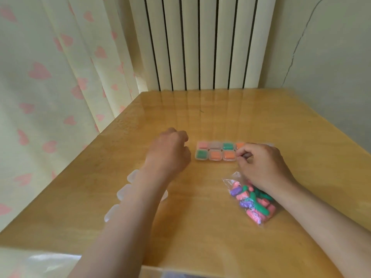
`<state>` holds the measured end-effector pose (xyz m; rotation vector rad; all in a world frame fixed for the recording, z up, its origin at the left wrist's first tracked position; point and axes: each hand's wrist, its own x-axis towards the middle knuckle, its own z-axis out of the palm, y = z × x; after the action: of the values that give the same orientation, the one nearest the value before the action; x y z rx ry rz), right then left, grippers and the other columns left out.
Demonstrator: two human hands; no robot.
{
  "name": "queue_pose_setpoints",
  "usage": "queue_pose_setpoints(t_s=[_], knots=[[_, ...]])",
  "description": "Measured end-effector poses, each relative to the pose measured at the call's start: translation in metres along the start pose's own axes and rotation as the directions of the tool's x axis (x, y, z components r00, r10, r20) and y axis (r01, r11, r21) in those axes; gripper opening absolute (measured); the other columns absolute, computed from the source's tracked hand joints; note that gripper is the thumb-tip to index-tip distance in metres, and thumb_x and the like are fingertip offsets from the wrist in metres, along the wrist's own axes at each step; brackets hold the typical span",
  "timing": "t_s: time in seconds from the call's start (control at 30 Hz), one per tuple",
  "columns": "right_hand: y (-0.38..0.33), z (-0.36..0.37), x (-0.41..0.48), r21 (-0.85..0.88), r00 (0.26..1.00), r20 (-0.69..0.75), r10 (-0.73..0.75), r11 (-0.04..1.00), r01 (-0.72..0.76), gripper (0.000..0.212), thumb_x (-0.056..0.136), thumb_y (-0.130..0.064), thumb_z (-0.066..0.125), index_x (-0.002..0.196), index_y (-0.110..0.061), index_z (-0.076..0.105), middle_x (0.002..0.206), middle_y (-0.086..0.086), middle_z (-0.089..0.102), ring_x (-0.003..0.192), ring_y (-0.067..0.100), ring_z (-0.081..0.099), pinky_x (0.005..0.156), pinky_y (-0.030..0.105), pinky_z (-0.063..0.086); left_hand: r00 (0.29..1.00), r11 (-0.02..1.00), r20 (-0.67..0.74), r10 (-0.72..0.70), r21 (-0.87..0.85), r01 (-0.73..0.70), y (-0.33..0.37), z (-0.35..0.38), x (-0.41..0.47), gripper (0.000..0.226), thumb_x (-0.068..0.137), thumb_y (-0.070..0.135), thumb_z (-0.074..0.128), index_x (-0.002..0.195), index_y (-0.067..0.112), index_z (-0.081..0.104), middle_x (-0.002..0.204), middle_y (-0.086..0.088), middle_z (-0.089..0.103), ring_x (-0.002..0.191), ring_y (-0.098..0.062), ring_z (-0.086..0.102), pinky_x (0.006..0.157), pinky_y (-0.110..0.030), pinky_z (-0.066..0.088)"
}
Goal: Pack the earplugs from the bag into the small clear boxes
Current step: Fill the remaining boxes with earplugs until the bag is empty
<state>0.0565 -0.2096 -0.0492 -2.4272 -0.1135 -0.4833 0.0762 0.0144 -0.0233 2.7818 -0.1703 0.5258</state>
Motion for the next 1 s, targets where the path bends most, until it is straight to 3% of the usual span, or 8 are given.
queue_pose_setpoints(t_s=[0.1, 0.3, 0.57, 0.67, 0.77, 0.9, 1.0], knots=[[-0.001, 0.001, -0.002, 0.018, 1.000, 0.010, 0.002, 1.000, -0.002, 0.015, 0.088, -0.008, 0.067, 0.085, -0.019, 0.076, 0.082, -0.007, 0.070, 0.077, 0.013, 0.064, 0.067, 0.023, 0.048, 0.991, 0.982, 0.002, -0.135, 0.133, 0.133, -0.022, -0.010, -0.004, 0.024, 0.089, 0.020, 0.057, 0.111, 0.012, 0.064, 0.101, -0.006, 0.058, 0.092, -0.032, 0.057, 0.078, -0.038, 0.046], [-0.002, 0.002, -0.003, 0.043, 1.000, 0.012, 0.000, 0.999, -0.001, 0.014, 0.087, -0.006, 0.067, 0.083, -0.017, 0.075, 0.079, -0.008, 0.069, 0.072, 0.003, 0.062, 0.062, 0.013, 0.043, 0.953, 0.940, 0.112, -0.281, 0.235, 0.249, -0.030, -0.005, -0.014, 0.030, 0.089, 0.031, 0.055, 0.115, 0.017, 0.061, 0.107, -0.004, 0.056, 0.100, -0.031, 0.056, 0.081, -0.038, 0.040], [-0.006, 0.000, -0.005, 0.056, 0.999, 0.028, -0.022, 0.998, 0.020, 0.015, 0.087, -0.005, 0.066, 0.082, -0.016, 0.075, 0.075, -0.017, 0.062, 0.072, 0.006, 0.064, 0.067, 0.026, 0.053, 0.942, 0.942, 0.123, -0.313, 0.170, 0.290, -0.029, -0.003, -0.011, 0.030, 0.086, 0.013, 0.056, 0.116, 0.013, 0.060, 0.108, -0.008, 0.053, 0.098, -0.034, 0.056, 0.084, -0.043, 0.050], [-0.005, 0.000, -0.005, 0.056, 0.999, 0.037, -0.019, 0.998, 0.017, 0.014, 0.087, -0.006, 0.066, 0.083, -0.016, 0.075, 0.075, -0.019, 0.060, 0.075, 0.004, 0.063, 0.066, 0.017, 0.048, 0.975, 0.978, 0.090, -0.204, -0.026, 0.207, -0.016, -0.002, -0.009, 0.038, 0.087, 0.013, 0.059, 0.125, 0.015, 0.060, 0.117, -0.007, 0.053, 0.103, -0.031, 0.055, 0.086, -0.038, 0.049], [-0.002, 0.000, -0.004, 0.085, 0.999, 0.049, -0.006, 0.996, 0.002, 0.015, 0.087, -0.008, 0.066, 0.081, -0.020, 0.074, 0.075, -0.017, 0.063, 0.065, -0.005, 0.060, 0.058, 0.006, 0.040, 0.999, 0.954, -0.019, 0.028, -0.299, -0.032, 0.013, 0.003, -0.010, 0.045, 0.083, 0.013, 0.068, 0.128, 0.015, 0.062, 0.110, 0.000, 0.051, 0.095, -0.017, 0.054, 0.081, -0.015, 0.036], [0.003, -0.006, -0.001, 0.289, 1.000, -0.004, 0.031, 0.957, -0.029, 0.015, 0.089, -0.016, 0.065, 0.080, -0.024, 0.074, 0.068, -0.007, 0.069, 0.060, 0.002, 0.061, 0.057, 0.017, 0.047, 0.937, 0.826, -0.145, 0.316, -0.444, -0.347, 0.055, 0.017, -0.007, 0.051, 0.075, 0.012, 0.071, 0.125, 0.007, 0.063, 0.106, 0.003, 0.053, 0.089, -0.004, 0.050, 0.081, -0.007, 0.040], [0.006, -0.015, 0.003, 0.493, 0.997, 0.024, 0.076, 0.867, -0.078, 0.012, 0.092, -0.025, 0.061, 0.085, -0.024, 0.071, 0.072, -0.002, 0.073, 0.071, 0.021, 0.069, 0.057, 0.029, 0.048, 0.900, 0.754, -0.208, 0.383, -0.493, -0.434, 0.070, 0.031, -0.002, 0.053, 0.072, 0.016, 0.069, 0.122, 0.003, 0.062, 0.104, -0.004, 0.061, 0.090, -0.010, 0.057, 0.084, -0.022, 0.050]])
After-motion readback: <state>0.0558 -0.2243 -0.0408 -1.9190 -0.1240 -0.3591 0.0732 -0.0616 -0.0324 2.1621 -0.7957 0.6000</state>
